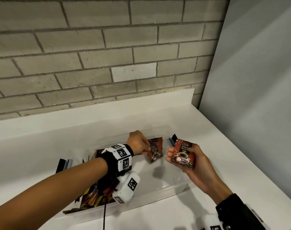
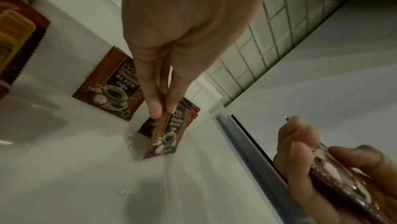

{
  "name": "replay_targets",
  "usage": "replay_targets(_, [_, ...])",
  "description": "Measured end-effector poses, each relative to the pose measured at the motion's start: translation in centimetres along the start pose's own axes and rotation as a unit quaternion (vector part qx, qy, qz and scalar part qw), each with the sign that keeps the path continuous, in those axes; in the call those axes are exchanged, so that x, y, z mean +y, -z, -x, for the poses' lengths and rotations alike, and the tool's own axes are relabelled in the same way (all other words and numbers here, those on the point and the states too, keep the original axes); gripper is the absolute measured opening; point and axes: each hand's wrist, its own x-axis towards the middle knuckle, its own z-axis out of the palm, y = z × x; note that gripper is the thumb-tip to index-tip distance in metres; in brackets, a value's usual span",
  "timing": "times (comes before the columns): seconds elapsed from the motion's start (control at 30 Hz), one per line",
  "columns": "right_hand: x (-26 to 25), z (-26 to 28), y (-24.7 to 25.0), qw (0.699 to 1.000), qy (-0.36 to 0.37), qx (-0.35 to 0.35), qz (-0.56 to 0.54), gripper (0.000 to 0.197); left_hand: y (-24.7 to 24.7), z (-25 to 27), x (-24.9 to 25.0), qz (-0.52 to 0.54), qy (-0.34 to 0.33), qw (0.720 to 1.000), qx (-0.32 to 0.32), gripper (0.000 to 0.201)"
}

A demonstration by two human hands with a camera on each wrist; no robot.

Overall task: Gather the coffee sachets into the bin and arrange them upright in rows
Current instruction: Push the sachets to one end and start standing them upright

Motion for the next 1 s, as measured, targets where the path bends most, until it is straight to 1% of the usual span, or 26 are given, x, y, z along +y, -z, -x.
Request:
replay_targets(0.17, [0.1,0.1,0.0,1.0,0.013,0.006,0.004,0.032,-0.1,-0.1,0.3,0.002,-0.003,1.0,0.028,0.01])
replay_targets(0.3, [0.1,0.2,-0.1,1.0,0.021,0.008,0.008,0.032,0.0,-0.4,0.4,-0.03,-0.016,0.998,0.049,0.005])
replay_targets(0.43, [0.1,0.2,0.1,1.0,0.026,0.006,0.009,0.033,-0.3,-0.7,0.6,-0.038,-0.032,0.997,0.063,0.005])
replay_targets(0.7, [0.2,0.2,0.2,1.0,0.029,0.002,0.009,0.035,-0.7,-1.2,0.5,-0.053,-0.024,0.996,0.061,0.006])
replay_targets(0.83, [0.2,0.2,0.2,0.999,0.032,0.005,0.016,0.034,-0.9,-1.3,0.5,-0.061,-0.027,0.996,0.067,0.001])
replay_targets(1.0, [0.2,0.2,0.3,0.999,0.032,0.007,0.02,0.033,-1.1,-1.5,0.5,-0.052,-0.021,0.996,0.073,0.008])
